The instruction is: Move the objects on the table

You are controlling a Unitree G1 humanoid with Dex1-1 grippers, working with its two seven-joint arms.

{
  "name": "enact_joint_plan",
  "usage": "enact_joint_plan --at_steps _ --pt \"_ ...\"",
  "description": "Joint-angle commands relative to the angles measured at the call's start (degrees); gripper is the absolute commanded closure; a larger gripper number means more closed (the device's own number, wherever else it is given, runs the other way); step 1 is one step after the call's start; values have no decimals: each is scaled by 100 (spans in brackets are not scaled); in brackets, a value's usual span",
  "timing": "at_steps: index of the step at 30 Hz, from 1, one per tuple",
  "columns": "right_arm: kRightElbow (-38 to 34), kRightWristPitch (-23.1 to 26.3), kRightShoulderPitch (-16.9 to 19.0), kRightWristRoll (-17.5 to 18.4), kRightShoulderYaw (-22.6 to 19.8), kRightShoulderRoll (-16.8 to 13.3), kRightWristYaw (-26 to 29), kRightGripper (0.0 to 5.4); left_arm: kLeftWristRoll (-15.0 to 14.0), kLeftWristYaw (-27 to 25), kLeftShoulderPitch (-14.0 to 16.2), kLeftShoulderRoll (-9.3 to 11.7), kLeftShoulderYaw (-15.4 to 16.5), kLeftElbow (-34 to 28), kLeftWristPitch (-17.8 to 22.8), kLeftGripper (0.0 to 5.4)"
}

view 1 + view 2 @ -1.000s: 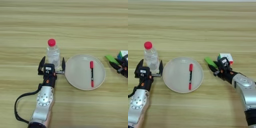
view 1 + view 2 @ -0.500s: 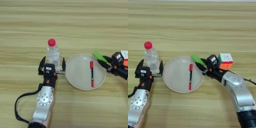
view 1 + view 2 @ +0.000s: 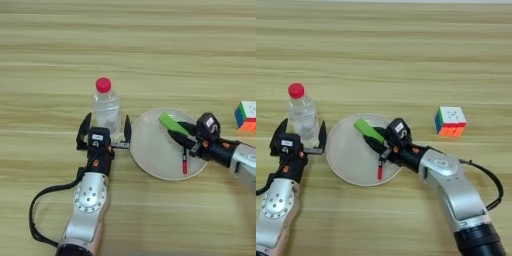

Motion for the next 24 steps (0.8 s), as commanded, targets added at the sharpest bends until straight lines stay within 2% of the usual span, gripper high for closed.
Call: enact_joint_plan --at_steps 1,12,24 --pt "102 24 -86 -138 155 87 -43 400 0 20 -18 -172 -20 34 -26 0" --pt "533 -7 -324 -437 390 367 -192 400 -2 19 -31 -178 -20 48 -26 0" --pt "785 4 -358 -574 494 427 -125 400 9 36 -34 -202 -41 46 -18 0"
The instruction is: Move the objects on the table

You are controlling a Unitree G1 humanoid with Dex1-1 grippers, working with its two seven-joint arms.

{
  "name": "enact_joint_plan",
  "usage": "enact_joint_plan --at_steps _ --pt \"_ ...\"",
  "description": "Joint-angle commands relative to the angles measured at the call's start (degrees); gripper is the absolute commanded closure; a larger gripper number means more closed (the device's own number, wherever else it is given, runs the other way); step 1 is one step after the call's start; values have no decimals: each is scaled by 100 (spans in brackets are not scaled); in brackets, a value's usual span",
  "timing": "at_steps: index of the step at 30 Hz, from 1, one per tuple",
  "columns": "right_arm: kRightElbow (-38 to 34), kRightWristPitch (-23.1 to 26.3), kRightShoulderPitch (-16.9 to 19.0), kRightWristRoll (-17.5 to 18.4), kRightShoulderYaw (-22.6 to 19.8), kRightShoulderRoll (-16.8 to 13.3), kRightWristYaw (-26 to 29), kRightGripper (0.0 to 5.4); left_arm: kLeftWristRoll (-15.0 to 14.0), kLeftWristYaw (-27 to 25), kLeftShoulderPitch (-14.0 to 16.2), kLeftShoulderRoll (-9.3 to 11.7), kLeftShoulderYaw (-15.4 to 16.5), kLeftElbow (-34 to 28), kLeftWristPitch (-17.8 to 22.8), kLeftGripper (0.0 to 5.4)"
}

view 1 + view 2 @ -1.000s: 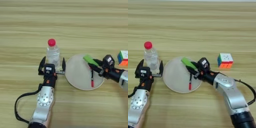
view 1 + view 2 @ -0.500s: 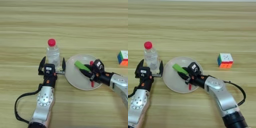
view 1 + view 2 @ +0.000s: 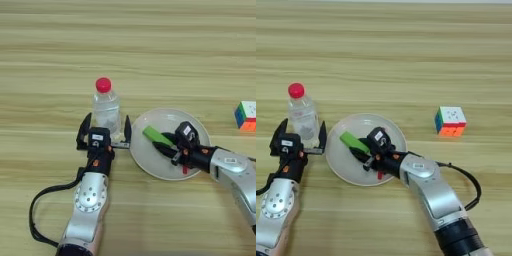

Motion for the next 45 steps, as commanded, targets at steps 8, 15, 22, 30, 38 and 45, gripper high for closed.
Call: enact_joint_plan --at_steps 8,15,22,30,38,45 --pt "115 -101 -114 -31 -21 35 21 295 -4 28 -59 -193 -22 79 -13 0" --pt "66 -211 -110 17 -134 52 -27 222 -9 22 -60 -191 -20 83 -15 0" --pt "5 -265 -89 74 -288 48 -45 144 -10 19 -63 -188 -18 92 -20 0" --pt "-43 -292 -63 39 -340 23 -50 57 -2 23 -52 -189 -23 84 -19 0" --pt "136 164 -315 521 -804 245 -223 2 9 32 -46 -199 -35 70 -19 0" --pt "213 1038 -628 1109 -1193 349 -257 2 23 44 -51 -212 -50 59 -7 0"
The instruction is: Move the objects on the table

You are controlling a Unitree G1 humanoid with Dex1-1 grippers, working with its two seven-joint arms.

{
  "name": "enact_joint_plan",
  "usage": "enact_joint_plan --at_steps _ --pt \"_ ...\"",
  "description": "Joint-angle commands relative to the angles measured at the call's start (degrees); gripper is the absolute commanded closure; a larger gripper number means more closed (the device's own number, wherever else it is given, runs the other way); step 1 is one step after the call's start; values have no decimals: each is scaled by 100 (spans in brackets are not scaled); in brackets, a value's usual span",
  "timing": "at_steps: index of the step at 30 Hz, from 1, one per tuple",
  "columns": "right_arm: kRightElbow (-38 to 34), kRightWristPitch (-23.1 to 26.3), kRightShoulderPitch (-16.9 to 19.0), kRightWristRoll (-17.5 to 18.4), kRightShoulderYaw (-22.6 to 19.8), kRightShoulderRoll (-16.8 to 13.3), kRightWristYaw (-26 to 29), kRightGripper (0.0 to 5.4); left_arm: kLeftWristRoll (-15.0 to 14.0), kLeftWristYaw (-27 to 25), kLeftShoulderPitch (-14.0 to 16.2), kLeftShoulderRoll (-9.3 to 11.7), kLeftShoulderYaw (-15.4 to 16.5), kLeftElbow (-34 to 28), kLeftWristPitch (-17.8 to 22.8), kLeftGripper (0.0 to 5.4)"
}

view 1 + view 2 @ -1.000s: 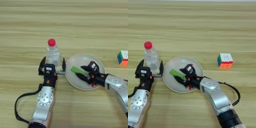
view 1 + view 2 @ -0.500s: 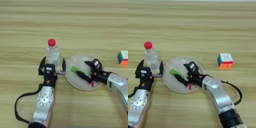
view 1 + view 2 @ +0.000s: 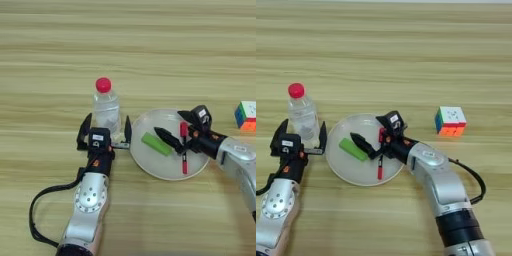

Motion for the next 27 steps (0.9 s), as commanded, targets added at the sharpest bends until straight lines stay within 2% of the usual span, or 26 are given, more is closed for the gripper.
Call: enact_joint_plan --at_steps 1,8,17,27 --pt "32 485 -213 305 -201 34 -30 2 24 43 -49 -214 -47 31 -5 0" --pt "217 956 -379 411 -201 78 -87 2 22 56 -48 -222 -66 22 -5 0" --pt "390 912 -437 163 22 102 -203 2 18 78 -59 -210 -78 25 -5 0" --pt "1083 728 -866 -34 28 201 -240 2 23 101 -67 -211 -94 34 -6 0"
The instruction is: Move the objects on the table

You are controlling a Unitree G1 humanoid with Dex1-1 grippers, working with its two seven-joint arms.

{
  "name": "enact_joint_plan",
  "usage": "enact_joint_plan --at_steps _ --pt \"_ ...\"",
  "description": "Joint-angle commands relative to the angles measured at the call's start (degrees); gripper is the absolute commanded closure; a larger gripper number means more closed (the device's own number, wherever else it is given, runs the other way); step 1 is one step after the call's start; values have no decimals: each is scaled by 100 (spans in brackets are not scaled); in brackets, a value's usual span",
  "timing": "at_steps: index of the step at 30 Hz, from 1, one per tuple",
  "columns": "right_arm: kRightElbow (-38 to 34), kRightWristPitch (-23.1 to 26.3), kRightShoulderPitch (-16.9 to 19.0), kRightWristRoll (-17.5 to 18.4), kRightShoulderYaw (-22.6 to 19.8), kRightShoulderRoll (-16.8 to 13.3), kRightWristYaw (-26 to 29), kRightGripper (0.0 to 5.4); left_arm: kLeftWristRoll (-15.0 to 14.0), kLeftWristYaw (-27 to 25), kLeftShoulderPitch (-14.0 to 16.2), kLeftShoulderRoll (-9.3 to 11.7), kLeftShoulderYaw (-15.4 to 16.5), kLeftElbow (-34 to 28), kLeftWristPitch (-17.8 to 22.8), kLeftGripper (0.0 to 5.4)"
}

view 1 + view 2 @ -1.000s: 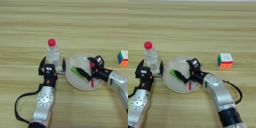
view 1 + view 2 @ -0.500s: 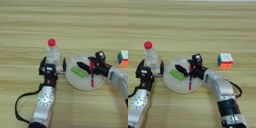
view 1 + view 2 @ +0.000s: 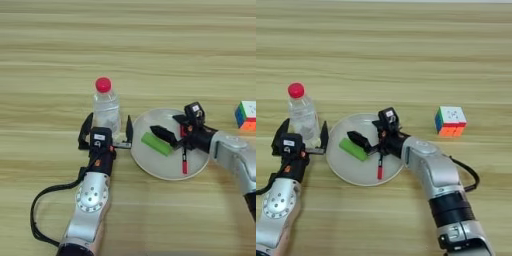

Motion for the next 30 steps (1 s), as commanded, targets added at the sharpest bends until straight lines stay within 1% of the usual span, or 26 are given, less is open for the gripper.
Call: enact_joint_plan --at_steps 1,3,6,10,13,17,27,30 --pt "361 -115 -238 -134 -27 33 -70 2 24 57 -46 -213 -13 37 -6 0" --pt "488 -171 -329 -164 -35 52 -73 2 23 64 -50 -214 -18 40 -6 0" --pt "704 -381 -453 -253 -26 68 -75 2 22 75 -53 -215 -29 44 -6 0" --pt "1220 -809 -684 -488 -24 88 -157 2 18 84 -54 -215 -37 43 -5 0" --pt "1603 -1037 -873 -559 -85 123 -168 2 19 88 -54 -217 -42 42 -4 0" --pt "2150 -1352 -1191 -651 -166 161 -176 2 17 91 -54 -217 -43 47 -4 0" --pt "3253 -2103 -1903 -832 -343 219 -197 2 15 95 -60 -223 -44 61 -11 0" --pt "3754 -2309 -2188 -867 -433 245 -257 2 20 101 -64 -225 -45 72 -17 0"
